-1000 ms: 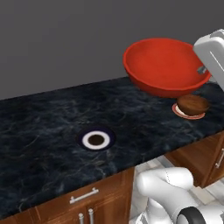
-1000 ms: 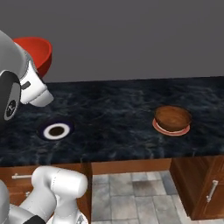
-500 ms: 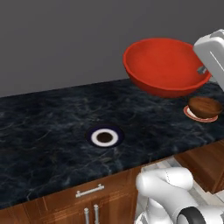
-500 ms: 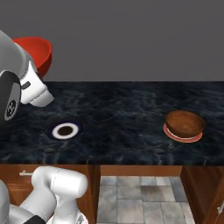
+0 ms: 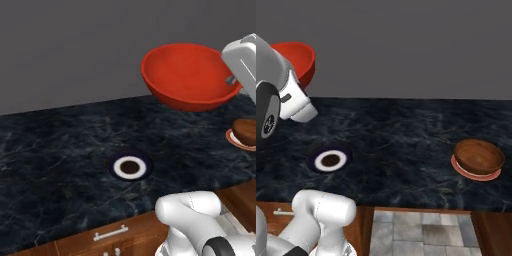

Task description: Move the bowls from the cabinet to the plates on the dining table.

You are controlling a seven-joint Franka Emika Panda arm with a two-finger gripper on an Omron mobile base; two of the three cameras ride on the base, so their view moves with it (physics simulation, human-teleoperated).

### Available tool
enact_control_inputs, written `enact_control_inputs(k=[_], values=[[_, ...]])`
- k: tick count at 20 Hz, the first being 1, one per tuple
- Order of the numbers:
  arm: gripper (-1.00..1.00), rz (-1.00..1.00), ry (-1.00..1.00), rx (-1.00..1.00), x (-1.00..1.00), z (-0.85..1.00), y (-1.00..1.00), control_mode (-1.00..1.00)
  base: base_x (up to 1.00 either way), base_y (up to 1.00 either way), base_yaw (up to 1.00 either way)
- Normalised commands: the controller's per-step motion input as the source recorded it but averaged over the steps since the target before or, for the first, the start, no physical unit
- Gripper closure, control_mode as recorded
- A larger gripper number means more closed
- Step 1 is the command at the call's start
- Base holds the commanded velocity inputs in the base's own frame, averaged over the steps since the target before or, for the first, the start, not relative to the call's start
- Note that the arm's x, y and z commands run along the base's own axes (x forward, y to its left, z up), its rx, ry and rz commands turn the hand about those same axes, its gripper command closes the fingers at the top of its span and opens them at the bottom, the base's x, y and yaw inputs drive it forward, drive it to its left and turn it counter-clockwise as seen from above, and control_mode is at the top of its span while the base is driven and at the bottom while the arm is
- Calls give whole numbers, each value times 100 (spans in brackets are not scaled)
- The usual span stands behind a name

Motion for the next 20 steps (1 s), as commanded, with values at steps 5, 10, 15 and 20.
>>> enact_control_inputs(k=[5,10,15,20], values=[[100,2,-1,1,12,-3,-1,-100,46,-2,6],[100,12,10,1,33,-40,-6,-100,0,0,0],[100,11,13,-1,45,-54,0,-100,0,0,0],[100,12,2,-2,51,-60,8,-100,0,0,0]])
